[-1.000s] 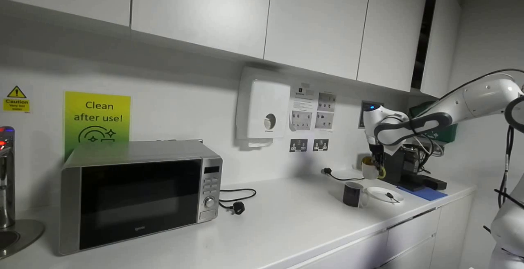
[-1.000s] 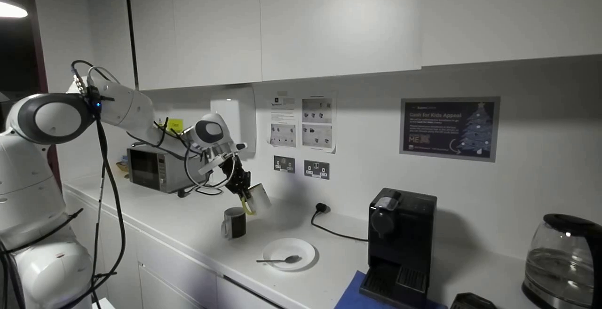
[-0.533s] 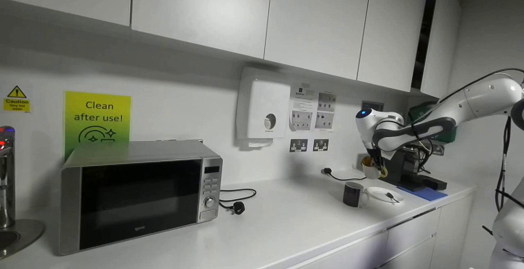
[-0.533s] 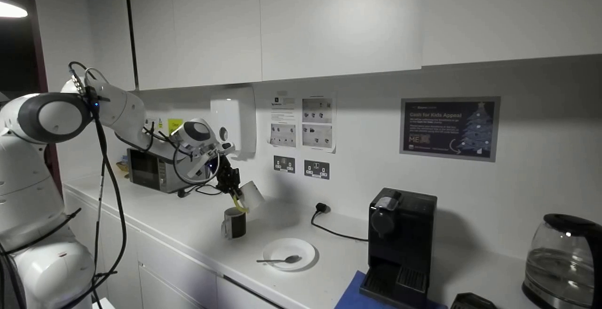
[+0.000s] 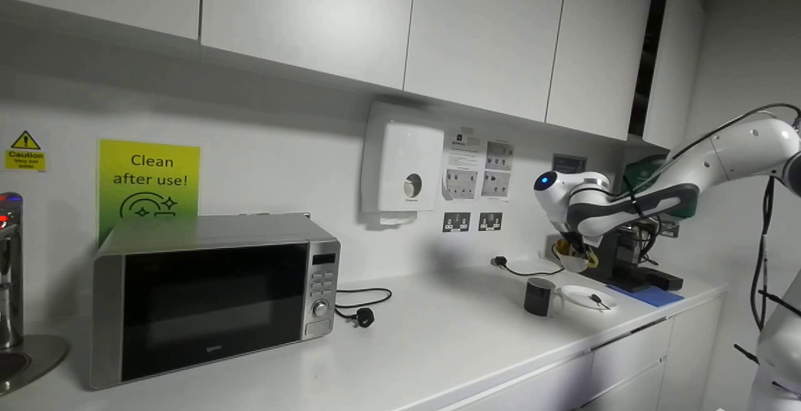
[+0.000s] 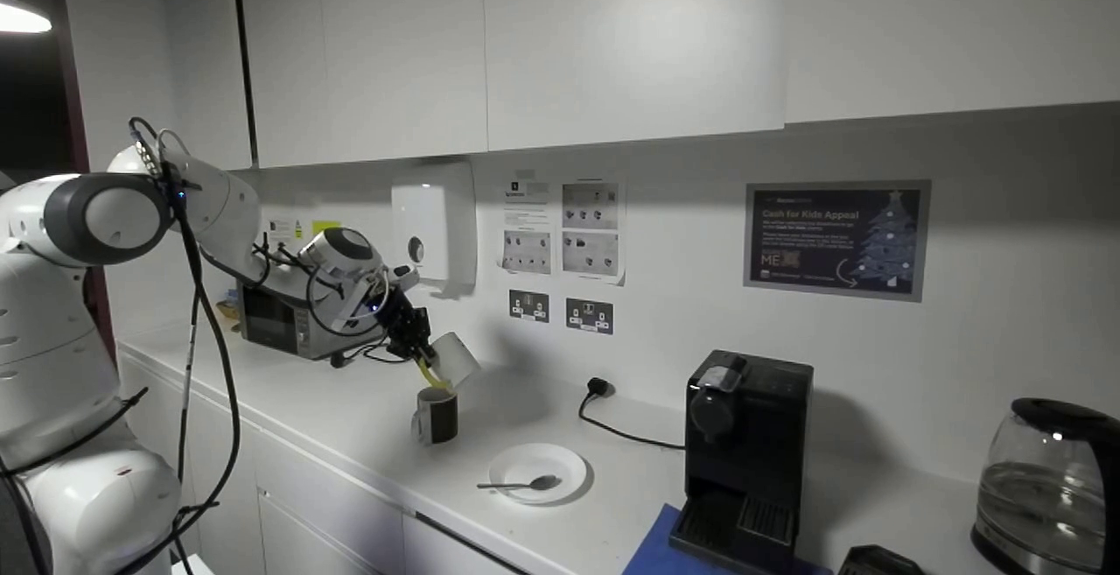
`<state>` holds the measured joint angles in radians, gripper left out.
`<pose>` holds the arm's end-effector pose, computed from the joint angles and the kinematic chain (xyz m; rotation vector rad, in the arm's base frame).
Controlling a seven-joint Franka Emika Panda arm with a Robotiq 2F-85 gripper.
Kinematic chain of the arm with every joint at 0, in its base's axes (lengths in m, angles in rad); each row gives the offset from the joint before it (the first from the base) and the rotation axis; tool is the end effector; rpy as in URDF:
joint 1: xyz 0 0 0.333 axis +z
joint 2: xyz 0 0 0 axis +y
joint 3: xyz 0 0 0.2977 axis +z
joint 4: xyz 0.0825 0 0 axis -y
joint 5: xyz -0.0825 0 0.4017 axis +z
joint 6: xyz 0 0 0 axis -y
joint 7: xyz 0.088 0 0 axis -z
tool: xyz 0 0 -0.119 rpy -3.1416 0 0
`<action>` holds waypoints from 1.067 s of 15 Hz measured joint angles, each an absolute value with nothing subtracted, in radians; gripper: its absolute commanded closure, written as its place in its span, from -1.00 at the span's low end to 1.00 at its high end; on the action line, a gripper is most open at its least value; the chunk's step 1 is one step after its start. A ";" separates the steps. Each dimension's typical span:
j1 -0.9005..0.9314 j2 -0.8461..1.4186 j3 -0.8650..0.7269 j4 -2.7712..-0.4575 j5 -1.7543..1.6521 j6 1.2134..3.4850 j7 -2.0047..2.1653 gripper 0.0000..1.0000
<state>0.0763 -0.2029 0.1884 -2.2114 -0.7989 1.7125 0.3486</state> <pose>0.4851 0.0553 0.4361 2.2819 0.1745 -0.0407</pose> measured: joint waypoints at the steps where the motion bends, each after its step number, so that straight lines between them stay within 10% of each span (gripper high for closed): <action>1: 0.082 -0.202 0.191 -2.215 -0.809 1.705 0.355 0.91; 16: 0.125 -0.126 0.213 -2.267 -1.002 1.673 0.466 0.91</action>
<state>0.1251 -0.1264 0.2128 -2.2669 -1.0016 1.6733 0.4658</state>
